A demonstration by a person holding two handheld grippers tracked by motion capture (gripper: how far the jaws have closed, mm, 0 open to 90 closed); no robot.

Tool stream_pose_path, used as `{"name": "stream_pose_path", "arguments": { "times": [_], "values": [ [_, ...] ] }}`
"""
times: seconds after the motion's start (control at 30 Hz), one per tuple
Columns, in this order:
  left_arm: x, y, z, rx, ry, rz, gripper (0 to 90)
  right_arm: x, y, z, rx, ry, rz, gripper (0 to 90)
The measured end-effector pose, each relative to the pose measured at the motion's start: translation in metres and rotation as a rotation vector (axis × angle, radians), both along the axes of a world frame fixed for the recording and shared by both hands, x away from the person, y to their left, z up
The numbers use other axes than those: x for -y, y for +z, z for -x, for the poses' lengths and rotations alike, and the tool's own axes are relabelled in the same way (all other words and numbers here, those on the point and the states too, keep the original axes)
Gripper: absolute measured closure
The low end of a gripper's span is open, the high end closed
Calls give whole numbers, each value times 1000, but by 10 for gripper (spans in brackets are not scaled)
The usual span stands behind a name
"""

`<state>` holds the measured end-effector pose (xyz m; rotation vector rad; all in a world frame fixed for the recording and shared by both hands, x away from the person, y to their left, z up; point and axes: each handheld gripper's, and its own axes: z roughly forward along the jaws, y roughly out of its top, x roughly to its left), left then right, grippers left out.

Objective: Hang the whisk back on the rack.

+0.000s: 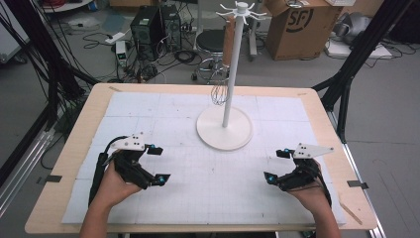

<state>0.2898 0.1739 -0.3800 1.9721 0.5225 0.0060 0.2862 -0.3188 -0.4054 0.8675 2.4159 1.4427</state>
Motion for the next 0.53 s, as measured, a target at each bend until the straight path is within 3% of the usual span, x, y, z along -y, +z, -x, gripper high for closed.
{"name": "stream_pose_path", "arguments": {
  "times": [0.53],
  "values": [
    [-2,-3,-3,-5,24,-6,16,0,1,3,6,0,1,7]
  ]
}}
